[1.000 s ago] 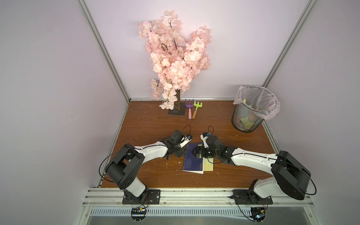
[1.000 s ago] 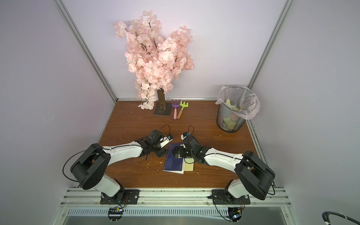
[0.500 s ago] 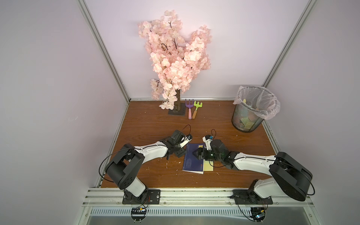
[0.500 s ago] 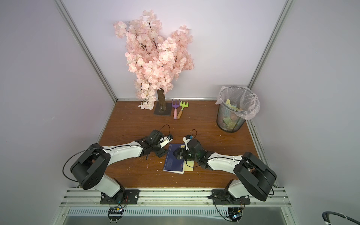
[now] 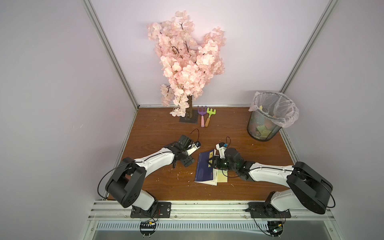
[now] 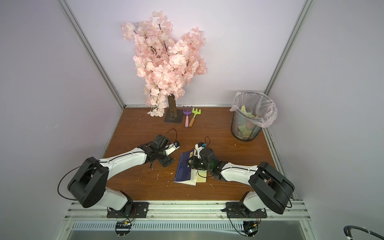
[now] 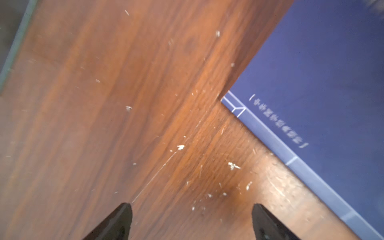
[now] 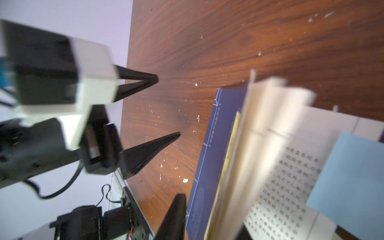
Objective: Peel off the used sticky note
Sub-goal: Open the book at the center of the board.
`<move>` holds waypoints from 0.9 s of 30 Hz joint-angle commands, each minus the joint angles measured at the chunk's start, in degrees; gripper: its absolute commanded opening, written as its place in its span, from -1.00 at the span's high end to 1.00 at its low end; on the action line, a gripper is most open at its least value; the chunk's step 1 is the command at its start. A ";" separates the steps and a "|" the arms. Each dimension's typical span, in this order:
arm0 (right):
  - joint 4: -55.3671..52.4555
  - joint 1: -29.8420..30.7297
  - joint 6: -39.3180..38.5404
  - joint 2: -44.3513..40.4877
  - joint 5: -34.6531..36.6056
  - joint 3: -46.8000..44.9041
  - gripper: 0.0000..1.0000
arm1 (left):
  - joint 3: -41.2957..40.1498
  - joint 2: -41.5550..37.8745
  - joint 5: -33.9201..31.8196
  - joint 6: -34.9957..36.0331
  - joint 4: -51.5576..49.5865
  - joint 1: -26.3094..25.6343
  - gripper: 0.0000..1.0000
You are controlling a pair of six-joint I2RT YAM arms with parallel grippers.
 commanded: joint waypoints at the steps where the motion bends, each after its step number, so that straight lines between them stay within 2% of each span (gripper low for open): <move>1: -1.60 -0.78 2.19 -2.59 6.03 1.96 0.84 | 3.73 -4.63 3.91 -1.23 -7.09 -0.14 -0.82; 4: -1.79 -1.82 3.88 -3.08 7.86 2.20 1.00 | 2.84 -7.82 5.99 -0.77 -7.87 -1.31 -0.83; 7: -1.81 -3.14 5.83 -2.97 9.48 2.39 1.00 | 1.22 -9.28 6.68 0.51 -7.65 -2.87 -0.84; 10: -0.53 -4.38 7.33 -2.58 10.54 2.40 1.00 | 1.10 -8.51 4.51 0.23 -6.89 -5.55 -0.85; 11: 0.11 -4.74 7.59 -2.16 10.44 2.51 1.00 | 1.27 -8.21 3.80 -0.08 -6.38 -6.50 -0.92; 13: 0.44 -5.64 7.88 -1.07 9.66 3.36 1.00 | 1.50 -7.95 3.30 -0.22 -5.43 -8.17 -0.99; 17: 0.58 -6.97 7.78 1.63 7.70 5.38 1.00 | 1.67 -7.54 1.94 0.34 -2.93 -12.35 -0.95; 22: 1.97 -8.88 8.84 4.80 3.86 6.67 1.00 | 2.74 -4.57 -4.34 1.09 -0.26 -19.06 -0.95; 27: 5.19 -9.75 11.32 6.66 0.91 6.26 1.00 | 2.62 -2.89 -4.95 0.20 3.58 -21.43 -0.95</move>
